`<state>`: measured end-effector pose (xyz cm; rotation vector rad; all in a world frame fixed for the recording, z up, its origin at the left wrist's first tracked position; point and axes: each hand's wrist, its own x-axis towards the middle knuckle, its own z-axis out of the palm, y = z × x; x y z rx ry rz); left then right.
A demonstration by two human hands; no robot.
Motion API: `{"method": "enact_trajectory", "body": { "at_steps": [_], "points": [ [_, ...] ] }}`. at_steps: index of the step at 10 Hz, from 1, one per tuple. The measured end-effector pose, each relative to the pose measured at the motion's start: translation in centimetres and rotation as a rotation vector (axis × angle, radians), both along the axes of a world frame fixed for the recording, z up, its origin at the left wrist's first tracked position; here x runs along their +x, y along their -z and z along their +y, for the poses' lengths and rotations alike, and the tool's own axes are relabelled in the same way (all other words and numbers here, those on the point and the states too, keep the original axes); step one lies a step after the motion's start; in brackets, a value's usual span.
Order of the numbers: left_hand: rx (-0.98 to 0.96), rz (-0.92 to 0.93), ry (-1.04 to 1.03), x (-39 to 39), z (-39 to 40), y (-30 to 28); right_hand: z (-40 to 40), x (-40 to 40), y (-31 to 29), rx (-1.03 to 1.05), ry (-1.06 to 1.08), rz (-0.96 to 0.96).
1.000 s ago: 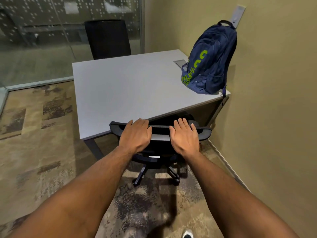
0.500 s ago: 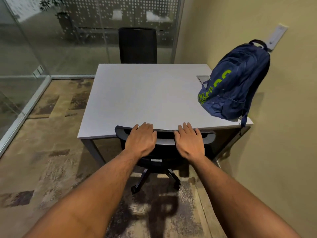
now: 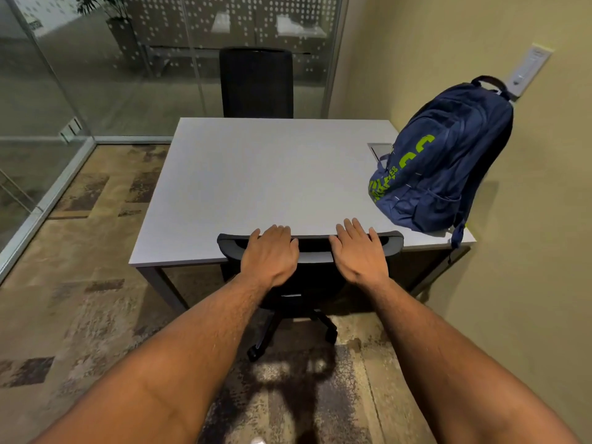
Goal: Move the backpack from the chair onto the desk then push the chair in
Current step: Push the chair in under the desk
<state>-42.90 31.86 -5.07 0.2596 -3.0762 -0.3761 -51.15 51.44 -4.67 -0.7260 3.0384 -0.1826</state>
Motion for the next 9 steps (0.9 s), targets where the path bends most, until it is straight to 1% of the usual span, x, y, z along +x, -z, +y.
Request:
{"method": "enact_trajectory", "body": {
  "at_steps": [2,5,6,7,8,9],
  "points": [
    [0.006,0.003,-0.013,-1.2,0.4,0.0,0.2,-1.9,0.3,-0.009,-0.006,0.023],
    [0.001,-0.004,-0.041,-1.6,0.8,0.0,0.5,-2.1,0.4,-0.069,0.005,0.059],
    [0.031,-0.052,-0.027,-1.8,0.7,-0.5,0.7,-2.3,0.2,-0.115,-0.012,0.015],
    [0.056,-0.107,-0.034,-2.4,0.5,-1.6,0.8,-2.9,-0.7,-0.164,-0.058,-0.070],
    [0.015,-0.049,-0.077,-4.0,0.3,-3.6,0.4,-4.6,-2.5,-0.198,-0.093,-0.074],
    [-0.089,0.083,-0.141,-6.1,0.1,-6.7,-0.4,-6.4,-5.8,-0.186,-0.143,0.053]
  ]
}}
